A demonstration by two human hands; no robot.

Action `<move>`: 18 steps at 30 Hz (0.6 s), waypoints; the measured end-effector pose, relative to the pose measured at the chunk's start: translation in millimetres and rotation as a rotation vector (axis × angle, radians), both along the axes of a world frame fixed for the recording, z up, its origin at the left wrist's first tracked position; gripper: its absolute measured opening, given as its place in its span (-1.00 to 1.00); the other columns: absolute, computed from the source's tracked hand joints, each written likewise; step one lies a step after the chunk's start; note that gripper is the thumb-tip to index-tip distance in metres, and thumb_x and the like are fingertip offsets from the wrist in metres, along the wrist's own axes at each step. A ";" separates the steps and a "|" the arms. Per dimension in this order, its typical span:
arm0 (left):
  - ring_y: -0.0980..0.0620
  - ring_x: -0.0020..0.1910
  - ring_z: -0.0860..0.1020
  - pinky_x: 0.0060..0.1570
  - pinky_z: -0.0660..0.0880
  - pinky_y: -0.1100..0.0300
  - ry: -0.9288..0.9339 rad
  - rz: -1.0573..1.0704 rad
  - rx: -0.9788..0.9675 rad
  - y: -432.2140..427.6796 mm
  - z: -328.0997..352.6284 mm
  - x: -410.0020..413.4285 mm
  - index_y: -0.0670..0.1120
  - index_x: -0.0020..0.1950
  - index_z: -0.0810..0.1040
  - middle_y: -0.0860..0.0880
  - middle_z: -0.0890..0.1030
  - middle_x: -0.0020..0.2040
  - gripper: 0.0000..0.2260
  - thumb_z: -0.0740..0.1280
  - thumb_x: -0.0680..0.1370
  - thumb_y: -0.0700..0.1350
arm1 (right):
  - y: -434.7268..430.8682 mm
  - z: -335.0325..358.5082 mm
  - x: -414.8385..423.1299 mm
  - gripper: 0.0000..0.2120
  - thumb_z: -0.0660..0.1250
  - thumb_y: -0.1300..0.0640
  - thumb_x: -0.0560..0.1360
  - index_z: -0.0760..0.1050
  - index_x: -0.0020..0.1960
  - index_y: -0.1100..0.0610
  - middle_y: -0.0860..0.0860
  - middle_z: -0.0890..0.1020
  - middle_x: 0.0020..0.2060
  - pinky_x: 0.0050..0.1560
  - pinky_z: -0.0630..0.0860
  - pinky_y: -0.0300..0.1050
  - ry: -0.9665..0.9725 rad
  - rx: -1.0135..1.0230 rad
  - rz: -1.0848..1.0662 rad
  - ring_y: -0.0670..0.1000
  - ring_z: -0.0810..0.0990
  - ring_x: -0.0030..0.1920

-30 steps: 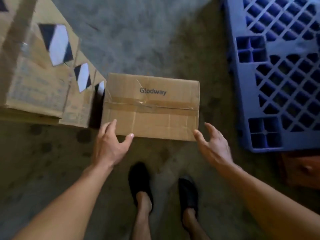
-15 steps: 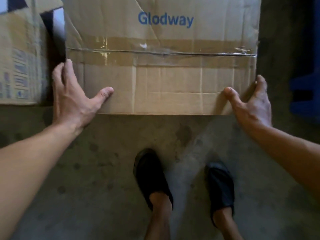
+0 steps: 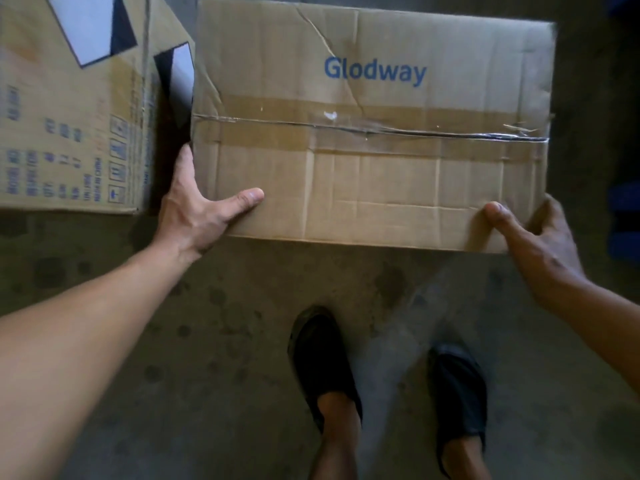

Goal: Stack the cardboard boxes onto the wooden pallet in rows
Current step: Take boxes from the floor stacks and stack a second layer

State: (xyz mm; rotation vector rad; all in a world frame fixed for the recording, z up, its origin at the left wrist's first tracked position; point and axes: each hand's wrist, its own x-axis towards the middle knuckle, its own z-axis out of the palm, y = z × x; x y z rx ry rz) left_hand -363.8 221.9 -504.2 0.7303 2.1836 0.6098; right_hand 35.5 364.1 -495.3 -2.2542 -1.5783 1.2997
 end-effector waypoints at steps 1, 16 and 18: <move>0.01 0.46 0.38 0.46 0.30 0.12 -0.043 -0.012 0.024 0.0 8.7 -2.0 -0.03 0.61 0.16 -0.04 0.36 0.53 0.06 0.55 0.25 0.31 | 1.4 5.8 4.2 -0.11 0.35 -0.36 0.38 0.10 0.59 -0.10 0.10 0.37 0.46 0.16 0.43 0.00 0.010 0.008 0.012 0.06 0.41 0.28; 0.02 0.34 0.50 0.30 0.48 -0.11 -0.460 0.345 0.241 -64.2 229.2 87.9 0.21 0.58 0.20 0.05 0.51 0.39 0.10 0.67 0.13 0.12 | 5.6 245.6 72.4 -0.17 0.53 -0.15 0.37 0.21 0.54 -0.27 0.02 0.32 0.51 -0.01 0.68 0.09 0.296 -0.037 -0.073 0.10 0.45 0.36; 0.03 0.34 0.51 0.23 0.53 -0.05 -0.433 0.373 0.271 -79.0 277.6 106.7 0.23 0.57 0.19 0.05 0.50 0.40 0.10 0.68 0.14 0.17 | 2.8 291.8 82.4 -0.11 0.57 -0.13 0.35 0.17 0.54 -0.32 -0.01 0.25 0.54 -0.05 0.69 0.04 0.355 -0.043 -0.065 0.08 0.42 0.37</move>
